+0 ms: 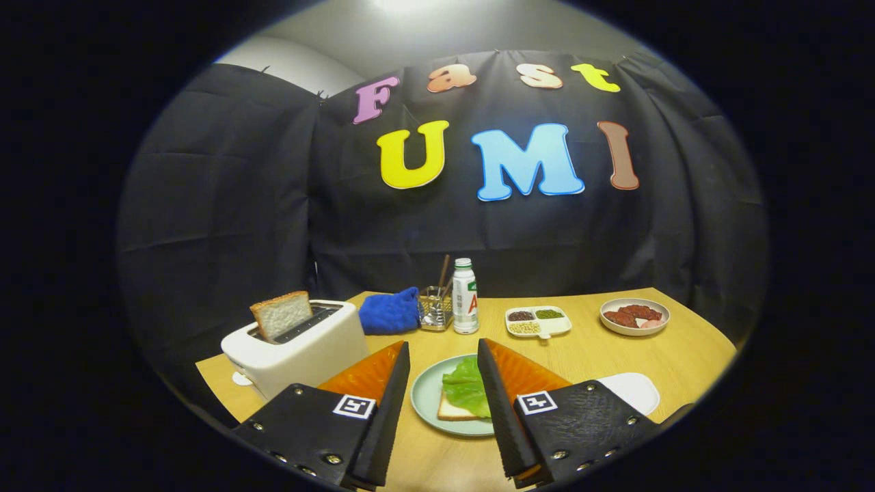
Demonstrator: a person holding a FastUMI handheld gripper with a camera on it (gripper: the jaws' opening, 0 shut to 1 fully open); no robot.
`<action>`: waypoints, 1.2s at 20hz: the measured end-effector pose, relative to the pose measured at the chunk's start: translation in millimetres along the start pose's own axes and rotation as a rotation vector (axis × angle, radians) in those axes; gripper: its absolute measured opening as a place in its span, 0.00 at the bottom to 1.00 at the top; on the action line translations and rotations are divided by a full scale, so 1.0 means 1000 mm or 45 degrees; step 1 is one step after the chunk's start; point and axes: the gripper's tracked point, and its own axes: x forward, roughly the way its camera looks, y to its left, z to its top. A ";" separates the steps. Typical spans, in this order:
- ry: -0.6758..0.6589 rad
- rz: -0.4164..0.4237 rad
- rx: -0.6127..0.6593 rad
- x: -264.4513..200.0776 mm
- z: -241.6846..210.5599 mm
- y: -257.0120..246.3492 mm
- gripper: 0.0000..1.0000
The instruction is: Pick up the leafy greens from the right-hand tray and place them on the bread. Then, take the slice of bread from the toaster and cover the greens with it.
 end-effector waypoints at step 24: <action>0.065 0.199 -0.049 0.074 -0.014 0.211 0.61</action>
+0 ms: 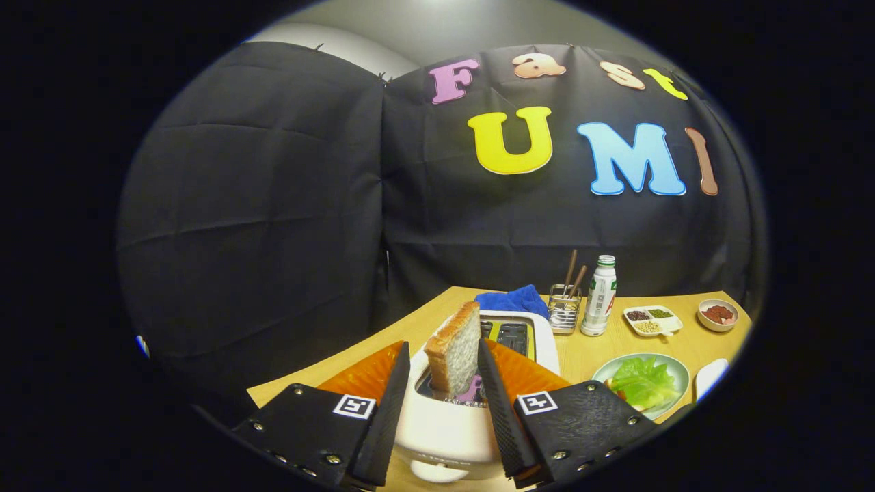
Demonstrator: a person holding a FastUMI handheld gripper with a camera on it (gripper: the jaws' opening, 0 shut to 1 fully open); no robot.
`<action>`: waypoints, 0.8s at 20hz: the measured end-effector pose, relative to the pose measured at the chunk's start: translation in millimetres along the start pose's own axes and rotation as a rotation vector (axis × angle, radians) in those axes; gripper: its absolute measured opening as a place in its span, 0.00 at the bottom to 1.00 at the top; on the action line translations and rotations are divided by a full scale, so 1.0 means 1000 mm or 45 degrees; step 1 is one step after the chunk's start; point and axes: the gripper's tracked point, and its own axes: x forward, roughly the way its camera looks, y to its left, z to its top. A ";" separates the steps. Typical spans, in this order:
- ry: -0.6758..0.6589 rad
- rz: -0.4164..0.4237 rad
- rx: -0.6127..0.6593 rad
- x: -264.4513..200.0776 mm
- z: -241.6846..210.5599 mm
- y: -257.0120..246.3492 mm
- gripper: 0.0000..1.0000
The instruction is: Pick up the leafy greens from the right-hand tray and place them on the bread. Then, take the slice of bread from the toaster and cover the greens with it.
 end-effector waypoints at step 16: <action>-0.011 -0.030 0.054 0.009 0.011 -0.015 0.03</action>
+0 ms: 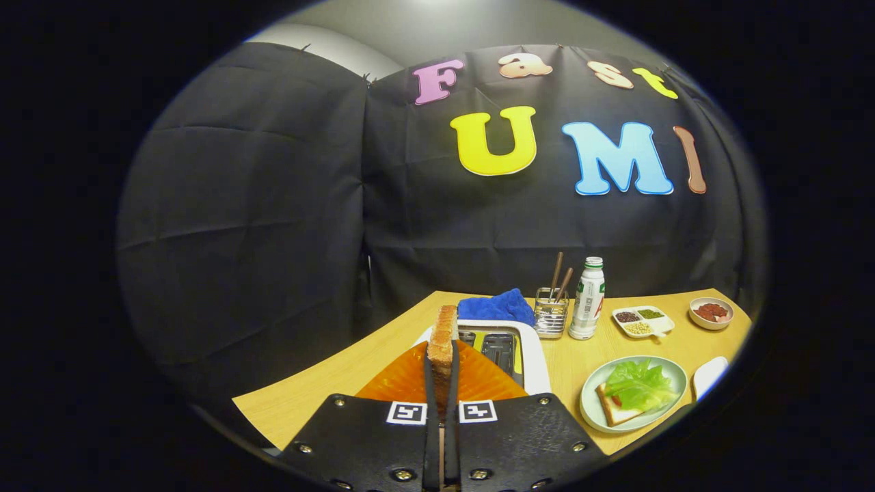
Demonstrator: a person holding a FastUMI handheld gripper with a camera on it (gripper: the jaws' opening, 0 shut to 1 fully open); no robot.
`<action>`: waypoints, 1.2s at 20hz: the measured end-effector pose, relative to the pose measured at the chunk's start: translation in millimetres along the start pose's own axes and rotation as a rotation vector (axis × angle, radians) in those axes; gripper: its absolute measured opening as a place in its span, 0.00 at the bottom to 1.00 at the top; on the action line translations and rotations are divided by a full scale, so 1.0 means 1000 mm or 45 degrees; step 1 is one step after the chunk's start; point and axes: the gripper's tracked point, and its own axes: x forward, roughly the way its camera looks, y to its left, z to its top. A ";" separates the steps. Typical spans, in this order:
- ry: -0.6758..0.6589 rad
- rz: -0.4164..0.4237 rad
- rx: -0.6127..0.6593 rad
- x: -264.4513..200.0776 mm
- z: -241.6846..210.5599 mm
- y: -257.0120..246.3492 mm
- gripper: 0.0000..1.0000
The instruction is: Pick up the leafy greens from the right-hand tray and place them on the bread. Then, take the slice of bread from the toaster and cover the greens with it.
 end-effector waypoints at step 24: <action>-0.110 -0.289 0.010 -0.063 0.031 -0.217 0.03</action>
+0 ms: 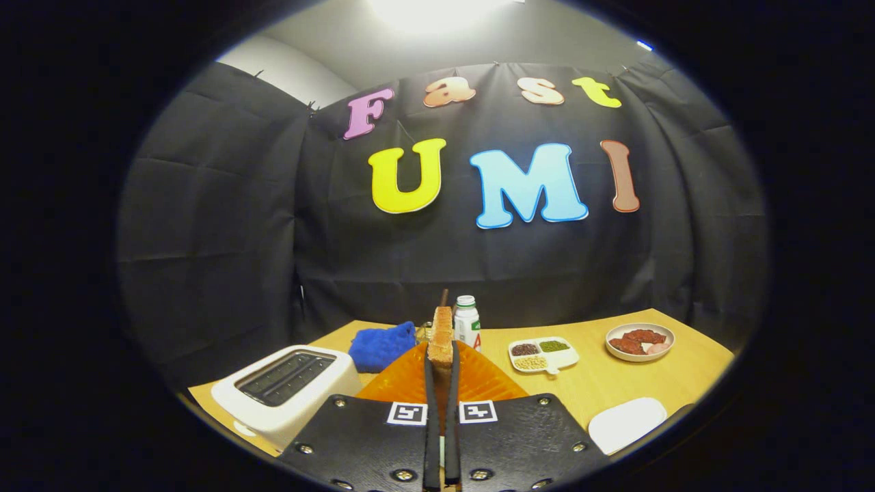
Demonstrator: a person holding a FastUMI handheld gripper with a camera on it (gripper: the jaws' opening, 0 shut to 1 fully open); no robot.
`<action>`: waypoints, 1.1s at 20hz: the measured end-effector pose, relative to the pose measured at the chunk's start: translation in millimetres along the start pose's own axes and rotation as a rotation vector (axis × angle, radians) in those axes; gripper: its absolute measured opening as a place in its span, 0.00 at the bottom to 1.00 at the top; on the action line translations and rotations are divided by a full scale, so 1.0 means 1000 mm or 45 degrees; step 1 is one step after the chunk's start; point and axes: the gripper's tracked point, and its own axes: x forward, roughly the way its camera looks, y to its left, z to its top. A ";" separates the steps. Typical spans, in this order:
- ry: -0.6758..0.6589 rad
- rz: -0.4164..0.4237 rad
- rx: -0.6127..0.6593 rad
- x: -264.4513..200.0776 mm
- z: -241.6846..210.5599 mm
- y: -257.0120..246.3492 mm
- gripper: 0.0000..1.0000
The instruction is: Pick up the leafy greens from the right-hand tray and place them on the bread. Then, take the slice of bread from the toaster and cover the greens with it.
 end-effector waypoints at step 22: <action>0.173 0.062 0.164 0.026 -0.095 -0.029 0.03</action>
